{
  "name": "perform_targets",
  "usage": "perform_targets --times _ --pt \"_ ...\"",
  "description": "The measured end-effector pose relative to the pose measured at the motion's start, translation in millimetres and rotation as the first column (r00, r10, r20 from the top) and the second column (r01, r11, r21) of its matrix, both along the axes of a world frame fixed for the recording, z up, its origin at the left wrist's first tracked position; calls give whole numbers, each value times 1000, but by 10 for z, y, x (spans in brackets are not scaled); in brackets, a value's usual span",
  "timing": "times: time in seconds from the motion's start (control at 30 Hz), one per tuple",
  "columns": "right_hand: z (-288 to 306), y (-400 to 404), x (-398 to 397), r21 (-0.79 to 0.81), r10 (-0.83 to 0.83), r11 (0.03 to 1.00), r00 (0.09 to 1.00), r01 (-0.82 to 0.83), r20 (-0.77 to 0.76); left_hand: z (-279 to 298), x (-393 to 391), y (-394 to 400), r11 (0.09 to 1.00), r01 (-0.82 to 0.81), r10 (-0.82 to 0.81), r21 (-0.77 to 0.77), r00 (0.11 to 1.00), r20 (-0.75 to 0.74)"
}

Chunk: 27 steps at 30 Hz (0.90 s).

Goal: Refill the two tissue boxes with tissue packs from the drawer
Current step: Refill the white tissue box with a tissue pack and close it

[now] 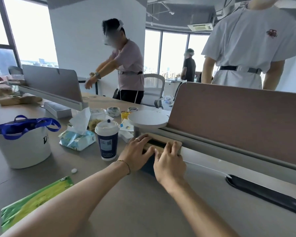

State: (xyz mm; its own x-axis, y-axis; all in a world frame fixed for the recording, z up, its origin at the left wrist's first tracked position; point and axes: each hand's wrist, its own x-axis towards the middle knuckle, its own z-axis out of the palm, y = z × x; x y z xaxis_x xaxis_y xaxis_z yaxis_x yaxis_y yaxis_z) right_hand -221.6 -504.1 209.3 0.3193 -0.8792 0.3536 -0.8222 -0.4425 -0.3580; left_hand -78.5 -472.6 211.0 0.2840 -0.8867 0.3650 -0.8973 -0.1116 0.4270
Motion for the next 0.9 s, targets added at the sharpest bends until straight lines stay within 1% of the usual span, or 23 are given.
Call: perform_targets --times 0.13,0.23,0.3,0.37,0.4,0.43,0.5,0.6,0.7,0.77,0.9 --pt "-16 -21 110 8 -42 999 999 42 -25 -23 101 -87 999 41 -39 -34 997 66" --pt "-12 -22 83 21 -38 999 998 38 -43 12 106 -82 999 49 -49 2 996 80" --pt "41 -26 55 81 1 997 999 3 -46 57 102 -58 995 54 -62 89 993 96" --pt "166 -16 -34 211 102 973 995 -97 -15 129 80 -20 983 53 -80 174 986 149" --pt "234 10 -134 257 151 954 988 -152 23 168 25 22 984 55 -83 172 984 157" --pt "288 56 -256 257 192 946 980 -199 53 211 -68 96 990 57 -75 128 987 144" --pt "363 210 -576 165 245 954 968 -251 55 307 -368 291 995 99 -99 5 993 68" --pt "389 494 -1150 41 252 966 966 -255 56 353 -946 590 975 184 -192 -124 979 -61" --pt "364 748 -1798 1 193 981 976 -194 104 322 -1564 835 955 235 -267 -182 946 -183" --pt "336 883 -2240 -12 145 989 980 -145 138 315 -2003 966 936 287 -335 -205 906 -259" --pt "296 1078 -3157 -39 28 999 982 -21 189 295 -2884 1048 875 409 -476 -258 825 -304"
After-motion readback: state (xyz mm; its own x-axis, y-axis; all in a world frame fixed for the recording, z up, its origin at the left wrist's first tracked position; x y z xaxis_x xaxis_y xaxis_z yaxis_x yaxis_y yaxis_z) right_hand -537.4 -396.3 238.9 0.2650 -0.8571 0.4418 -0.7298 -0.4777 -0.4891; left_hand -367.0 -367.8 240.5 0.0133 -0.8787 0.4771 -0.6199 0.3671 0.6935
